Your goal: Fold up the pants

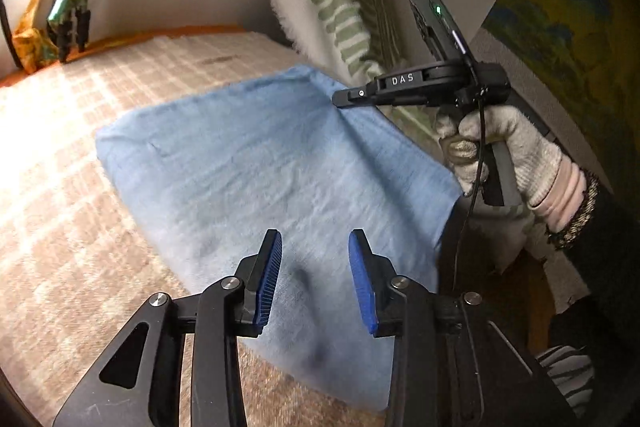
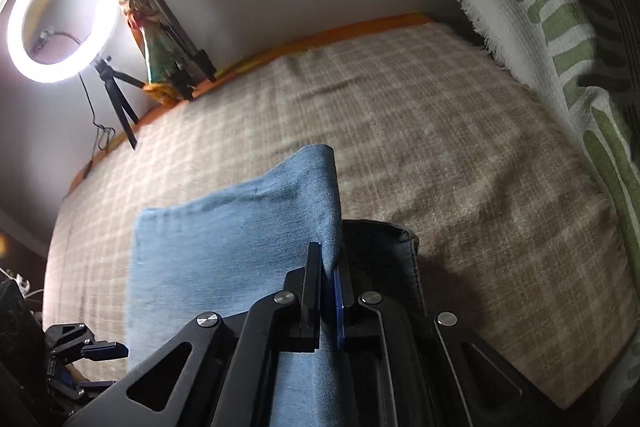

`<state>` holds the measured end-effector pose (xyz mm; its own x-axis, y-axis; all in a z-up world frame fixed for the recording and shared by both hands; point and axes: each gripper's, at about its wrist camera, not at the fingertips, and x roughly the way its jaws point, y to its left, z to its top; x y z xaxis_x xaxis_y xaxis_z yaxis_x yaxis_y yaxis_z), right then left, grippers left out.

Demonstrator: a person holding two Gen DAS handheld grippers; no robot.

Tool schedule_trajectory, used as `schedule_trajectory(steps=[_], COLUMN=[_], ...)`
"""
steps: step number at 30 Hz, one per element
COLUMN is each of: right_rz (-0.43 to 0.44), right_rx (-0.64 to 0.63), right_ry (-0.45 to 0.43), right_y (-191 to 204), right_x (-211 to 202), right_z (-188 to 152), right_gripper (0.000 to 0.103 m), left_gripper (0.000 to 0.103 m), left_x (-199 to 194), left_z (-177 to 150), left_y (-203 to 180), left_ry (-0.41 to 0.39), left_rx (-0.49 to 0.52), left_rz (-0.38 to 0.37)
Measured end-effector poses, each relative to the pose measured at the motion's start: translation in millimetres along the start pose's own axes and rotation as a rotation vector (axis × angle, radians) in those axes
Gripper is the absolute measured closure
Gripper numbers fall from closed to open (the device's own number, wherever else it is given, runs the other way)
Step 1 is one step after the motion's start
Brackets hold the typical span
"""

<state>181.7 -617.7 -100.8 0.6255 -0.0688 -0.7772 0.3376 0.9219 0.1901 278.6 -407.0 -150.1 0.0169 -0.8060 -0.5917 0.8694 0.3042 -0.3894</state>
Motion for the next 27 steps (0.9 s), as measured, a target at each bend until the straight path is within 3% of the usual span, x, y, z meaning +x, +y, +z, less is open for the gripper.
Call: schedule_trajectory(steps=[3, 5, 9, 11, 15, 21, 27], right_rz=[-0.018, -0.026, -0.021, -0.01, -0.044, -0.062, -0.018], right_rx=[-0.026, -0.027, -0.061, -0.087, -0.124, -0.109, -0.055], right_ry=[0.002, 0.001, -0.022, -0.027, 0.013, 0.037, -0.003], right_y=[-1.4, -5.3, -6.6, -6.8, -11.1, -27.0, -40.3], right_x=[3.6, -3.2, -30.5, -41.7, -45.4, -44.9, -62.9], right_z=[-4.1, -6.3, -23.9, -38.1, -72.7, -107.3, -103.2], right_gripper=[0.091, 0.072, 0.066, 0.058, 0.058, 0.051, 0.042], left_gripper=[0.069, 0.063, 0.06, 0.059, 0.058, 0.055, 0.044], left_x=[11.4, 14.4, 9.2, 8.6, 7.6, -5.8, -37.3], left_z=[-7.7, -12.6, -17.4, -21.9, -31.6, -38.1, -34.0], left_y=[-4.4, -12.0, -27.0, -35.6, -49.7, -46.7, -17.0], left_ry=[0.033, 0.042, 0.049, 0.061, 0.076, 0.087, 0.081], left_rx=[0.031, 0.078, 0.133, 0.172, 0.229, 0.191, -0.003], left_rz=[0.017, 0.031, 0.035, 0.043, 0.073, 0.08, 0.05])
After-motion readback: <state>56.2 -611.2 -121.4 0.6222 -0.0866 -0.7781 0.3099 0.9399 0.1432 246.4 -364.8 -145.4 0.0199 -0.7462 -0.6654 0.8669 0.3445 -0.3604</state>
